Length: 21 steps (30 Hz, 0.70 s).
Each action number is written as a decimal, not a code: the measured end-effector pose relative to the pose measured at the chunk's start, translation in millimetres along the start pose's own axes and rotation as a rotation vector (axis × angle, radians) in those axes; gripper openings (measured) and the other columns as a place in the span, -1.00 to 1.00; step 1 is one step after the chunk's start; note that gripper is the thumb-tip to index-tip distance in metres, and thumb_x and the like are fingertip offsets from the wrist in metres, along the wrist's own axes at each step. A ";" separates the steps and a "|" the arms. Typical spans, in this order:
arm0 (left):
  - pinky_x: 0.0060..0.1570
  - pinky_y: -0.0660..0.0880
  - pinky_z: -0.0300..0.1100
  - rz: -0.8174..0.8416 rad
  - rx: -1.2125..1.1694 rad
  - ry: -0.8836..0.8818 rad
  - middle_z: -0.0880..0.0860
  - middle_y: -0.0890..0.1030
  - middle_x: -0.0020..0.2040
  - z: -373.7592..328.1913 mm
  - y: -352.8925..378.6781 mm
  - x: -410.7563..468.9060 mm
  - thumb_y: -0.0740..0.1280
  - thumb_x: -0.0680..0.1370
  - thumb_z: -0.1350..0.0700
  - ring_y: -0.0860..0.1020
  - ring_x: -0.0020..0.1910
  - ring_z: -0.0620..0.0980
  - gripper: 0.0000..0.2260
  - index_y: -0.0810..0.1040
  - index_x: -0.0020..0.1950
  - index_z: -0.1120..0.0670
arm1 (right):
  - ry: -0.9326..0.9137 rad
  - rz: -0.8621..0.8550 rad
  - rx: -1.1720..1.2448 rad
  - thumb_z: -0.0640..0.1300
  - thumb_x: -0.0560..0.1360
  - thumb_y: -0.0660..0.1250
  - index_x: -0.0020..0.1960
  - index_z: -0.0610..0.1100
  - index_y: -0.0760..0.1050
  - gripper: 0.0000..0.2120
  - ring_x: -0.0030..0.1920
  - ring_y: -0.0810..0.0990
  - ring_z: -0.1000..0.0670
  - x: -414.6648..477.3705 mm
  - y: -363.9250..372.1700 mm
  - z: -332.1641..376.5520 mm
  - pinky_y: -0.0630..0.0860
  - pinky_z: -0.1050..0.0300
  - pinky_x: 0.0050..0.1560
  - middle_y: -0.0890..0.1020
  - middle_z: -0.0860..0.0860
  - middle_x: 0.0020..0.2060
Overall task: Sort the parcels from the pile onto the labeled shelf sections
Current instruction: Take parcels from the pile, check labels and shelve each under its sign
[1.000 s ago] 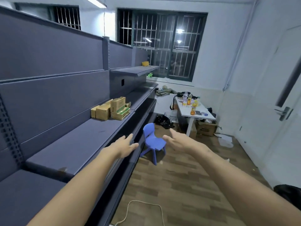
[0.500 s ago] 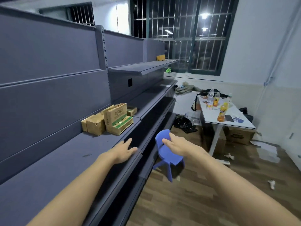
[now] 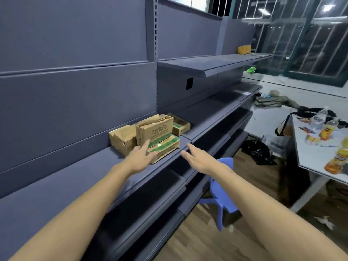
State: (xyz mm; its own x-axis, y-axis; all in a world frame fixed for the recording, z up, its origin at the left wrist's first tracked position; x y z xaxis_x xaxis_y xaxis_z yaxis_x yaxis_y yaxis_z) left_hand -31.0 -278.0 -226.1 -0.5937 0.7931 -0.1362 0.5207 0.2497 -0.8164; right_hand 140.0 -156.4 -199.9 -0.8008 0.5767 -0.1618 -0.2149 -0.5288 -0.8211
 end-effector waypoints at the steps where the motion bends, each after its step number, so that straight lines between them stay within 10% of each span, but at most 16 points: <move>1: 0.45 0.19 0.08 -0.019 -0.018 -0.010 0.14 0.15 0.53 4.7 -1.2 14.2 0.08 0.57 -0.25 0.24 0.45 0.15 -0.36 -0.13 0.55 -0.12 | -0.030 -0.007 -0.018 0.14 0.65 0.01 0.57 -0.08 -0.02 -0.42 0.49 0.23 -0.12 20.3 -0.9 4.7 0.20 0.05 0.40 0.21 -0.08 0.53; 8: 0.28 0.41 0.12 -0.116 -0.196 -0.098 0.21 0.22 0.47 29.8 -16.8 97.1 0.06 0.48 -0.35 0.36 0.35 0.25 -0.31 -0.19 0.51 -0.24 | -0.127 0.016 -0.091 0.13 0.62 0.04 0.49 -0.05 0.20 -0.51 0.41 0.33 -0.20 162.3 -7.0 18.0 0.29 -0.09 0.38 0.37 -0.13 0.43; 18: 0.39 0.21 0.01 -0.176 -0.129 -0.229 0.22 0.32 0.45 43.7 -24.1 150.4 -0.02 0.61 -0.24 0.30 0.42 0.21 -0.47 -0.10 0.54 -0.21 | -0.051 0.008 -0.018 0.19 0.61 0.01 0.56 0.06 0.08 -0.45 0.53 0.05 -0.24 284.7 -12.3 9.5 0.09 -0.18 0.48 0.13 -0.19 0.53; 21: 0.35 0.25 -0.03 -0.177 -0.198 -0.254 0.16 0.29 0.49 37.6 -17.8 152.5 -0.03 0.61 -0.24 0.32 0.42 0.16 -0.47 0.01 0.55 -0.12 | -0.078 0.019 0.038 0.15 0.61 0.04 0.49 -0.02 0.25 -0.50 0.42 0.29 -0.23 295.3 -12.6 10.6 0.22 -0.10 0.43 0.19 -0.19 0.49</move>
State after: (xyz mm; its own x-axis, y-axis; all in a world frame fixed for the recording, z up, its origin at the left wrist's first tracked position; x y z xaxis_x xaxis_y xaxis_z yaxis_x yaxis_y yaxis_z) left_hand -153.9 -182.4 -253.4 -0.8056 0.5711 -0.1580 0.4903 0.4927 -0.7190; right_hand -99.7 14.0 -231.5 -0.8456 0.5171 -0.1327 -0.2191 -0.5628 -0.7970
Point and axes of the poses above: each hand's wrist, its own x-axis towards the middle knuckle, its own y-axis out of the palm, z = x × y, the point moved 8 cm from there along x, towards the middle knuckle
